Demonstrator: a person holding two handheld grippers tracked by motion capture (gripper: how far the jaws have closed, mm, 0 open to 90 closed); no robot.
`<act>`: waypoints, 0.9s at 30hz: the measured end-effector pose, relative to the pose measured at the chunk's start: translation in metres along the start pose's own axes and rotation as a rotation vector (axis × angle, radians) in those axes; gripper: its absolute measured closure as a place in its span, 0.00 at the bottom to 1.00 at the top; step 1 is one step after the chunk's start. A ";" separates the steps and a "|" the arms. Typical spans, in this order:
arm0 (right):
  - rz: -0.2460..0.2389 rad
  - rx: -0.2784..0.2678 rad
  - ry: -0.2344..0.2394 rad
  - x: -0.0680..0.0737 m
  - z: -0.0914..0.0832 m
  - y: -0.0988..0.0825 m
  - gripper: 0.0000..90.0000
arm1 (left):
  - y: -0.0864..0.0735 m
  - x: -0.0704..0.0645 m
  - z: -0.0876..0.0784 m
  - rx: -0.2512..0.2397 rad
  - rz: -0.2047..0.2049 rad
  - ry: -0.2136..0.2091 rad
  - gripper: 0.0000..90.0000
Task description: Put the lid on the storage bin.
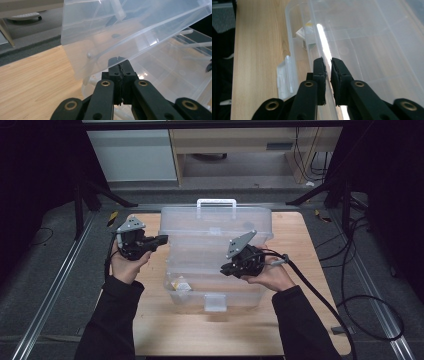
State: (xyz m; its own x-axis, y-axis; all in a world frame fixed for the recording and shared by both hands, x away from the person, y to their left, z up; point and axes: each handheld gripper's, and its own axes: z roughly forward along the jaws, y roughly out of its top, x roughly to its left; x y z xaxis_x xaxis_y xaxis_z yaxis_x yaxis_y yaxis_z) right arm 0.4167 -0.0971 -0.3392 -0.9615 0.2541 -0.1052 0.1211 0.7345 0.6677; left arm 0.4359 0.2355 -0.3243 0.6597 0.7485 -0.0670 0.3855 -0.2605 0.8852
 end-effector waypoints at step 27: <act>0.368 -0.223 -0.315 -0.005 -0.066 -0.071 0.97 | -0.013 -0.012 -0.006 0.060 0.057 -0.009 0.99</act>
State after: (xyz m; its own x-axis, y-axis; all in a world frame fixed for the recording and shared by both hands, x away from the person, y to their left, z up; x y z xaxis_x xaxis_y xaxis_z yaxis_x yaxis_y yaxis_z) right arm 0.3970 -0.1922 -0.3373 -0.7404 0.6716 -0.0281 0.3477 0.4185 0.8390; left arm 0.4192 0.2340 -0.3324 0.6875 0.7258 -0.0223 0.3851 -0.3384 0.8586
